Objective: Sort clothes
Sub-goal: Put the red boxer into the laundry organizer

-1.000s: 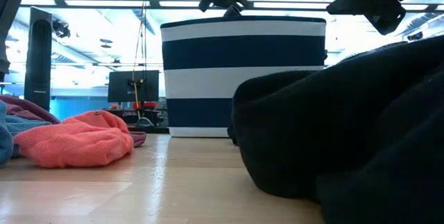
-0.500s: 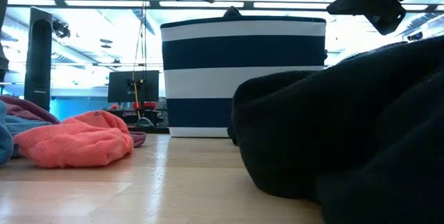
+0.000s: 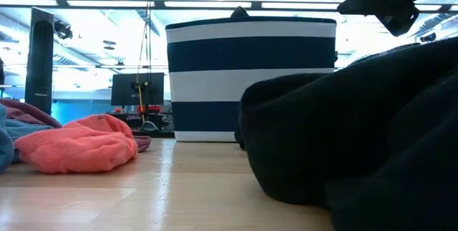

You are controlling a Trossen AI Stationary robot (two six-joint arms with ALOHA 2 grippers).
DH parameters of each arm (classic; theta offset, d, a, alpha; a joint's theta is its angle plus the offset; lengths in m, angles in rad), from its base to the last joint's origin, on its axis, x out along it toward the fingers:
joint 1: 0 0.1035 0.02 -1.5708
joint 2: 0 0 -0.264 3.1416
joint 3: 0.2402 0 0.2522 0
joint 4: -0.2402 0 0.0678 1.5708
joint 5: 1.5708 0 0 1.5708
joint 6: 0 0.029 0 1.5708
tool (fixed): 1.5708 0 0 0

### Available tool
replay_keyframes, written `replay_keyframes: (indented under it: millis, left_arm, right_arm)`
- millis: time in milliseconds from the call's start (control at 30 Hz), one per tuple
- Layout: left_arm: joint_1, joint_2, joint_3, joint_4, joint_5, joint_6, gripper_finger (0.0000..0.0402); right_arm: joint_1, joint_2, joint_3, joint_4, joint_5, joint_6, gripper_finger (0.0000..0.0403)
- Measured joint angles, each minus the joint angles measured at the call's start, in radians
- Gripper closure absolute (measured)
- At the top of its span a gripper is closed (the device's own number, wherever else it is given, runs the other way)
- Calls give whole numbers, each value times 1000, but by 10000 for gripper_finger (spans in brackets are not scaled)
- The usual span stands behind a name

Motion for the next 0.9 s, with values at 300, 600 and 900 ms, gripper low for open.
replay_keyframes:
  millis: [300,600,900]
  left_arm:
    - [-205,-187,-473,40,-12,-416,260]
    - [-271,-184,-745,250,101,-569,260]
    - [-272,-181,-904,508,226,-647,260]
  right_arm:
    - [0,0,0,9,-1,7,233]
    - [0,0,0,12,0,7,233]
    - [0,0,0,12,0,8,233]
